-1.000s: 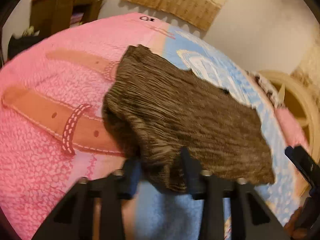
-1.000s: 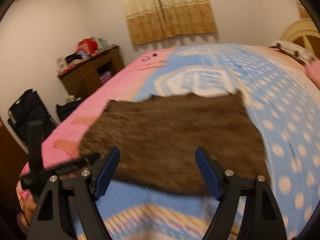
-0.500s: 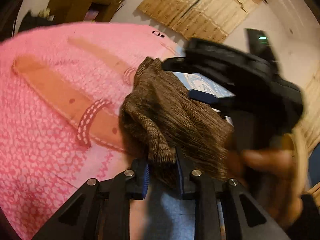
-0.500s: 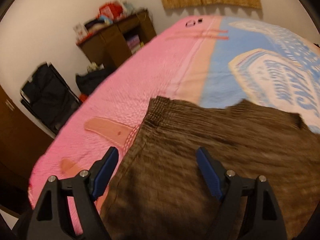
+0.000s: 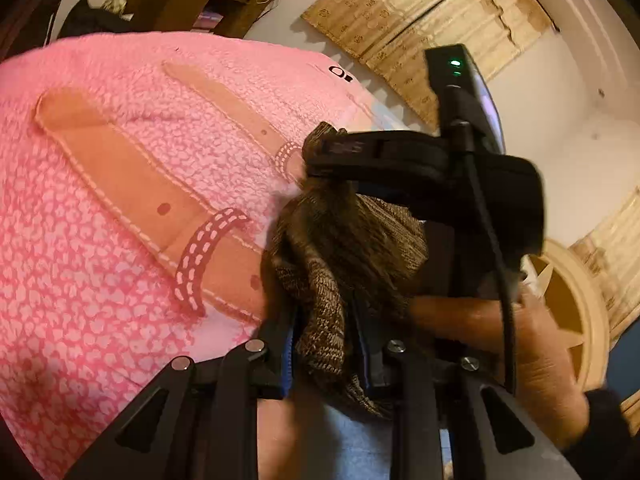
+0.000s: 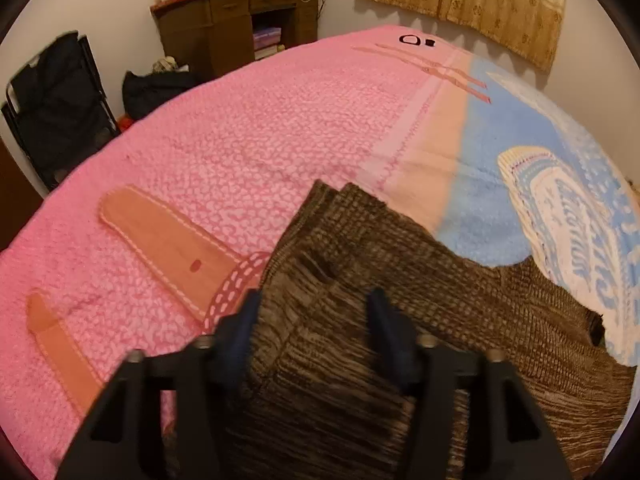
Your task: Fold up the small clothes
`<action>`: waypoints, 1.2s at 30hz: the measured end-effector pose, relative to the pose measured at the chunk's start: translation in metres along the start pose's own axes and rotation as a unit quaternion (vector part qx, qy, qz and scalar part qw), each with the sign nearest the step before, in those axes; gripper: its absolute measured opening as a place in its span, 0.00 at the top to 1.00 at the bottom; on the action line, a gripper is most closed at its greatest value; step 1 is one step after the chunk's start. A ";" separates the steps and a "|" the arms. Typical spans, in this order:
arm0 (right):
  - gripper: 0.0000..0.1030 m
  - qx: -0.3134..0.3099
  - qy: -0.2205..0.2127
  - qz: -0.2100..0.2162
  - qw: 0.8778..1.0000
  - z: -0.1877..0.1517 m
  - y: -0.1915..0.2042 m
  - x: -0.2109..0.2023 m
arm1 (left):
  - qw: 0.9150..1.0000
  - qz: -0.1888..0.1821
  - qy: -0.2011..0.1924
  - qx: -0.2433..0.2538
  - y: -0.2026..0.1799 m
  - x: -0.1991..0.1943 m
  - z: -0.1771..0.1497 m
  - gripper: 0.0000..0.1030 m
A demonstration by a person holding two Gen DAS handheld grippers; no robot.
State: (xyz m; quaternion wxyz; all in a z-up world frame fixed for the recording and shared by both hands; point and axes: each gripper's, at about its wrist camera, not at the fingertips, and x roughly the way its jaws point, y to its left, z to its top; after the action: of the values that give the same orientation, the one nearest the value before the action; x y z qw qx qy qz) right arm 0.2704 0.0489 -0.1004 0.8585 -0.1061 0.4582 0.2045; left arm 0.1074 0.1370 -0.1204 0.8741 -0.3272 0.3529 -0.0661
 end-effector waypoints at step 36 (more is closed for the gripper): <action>0.32 0.348 -0.149 0.082 0.922 -0.211 -0.350 -0.181 | 0.895 -0.140 0.178 0.385 -0.261 0.039 -0.129 0.83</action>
State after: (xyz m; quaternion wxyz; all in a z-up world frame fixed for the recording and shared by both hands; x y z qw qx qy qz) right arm 0.1802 -0.3881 -0.0698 0.8800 0.2693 0.3740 0.1150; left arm 0.0817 -0.1474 -0.0505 0.8359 0.0064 0.4002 -0.3755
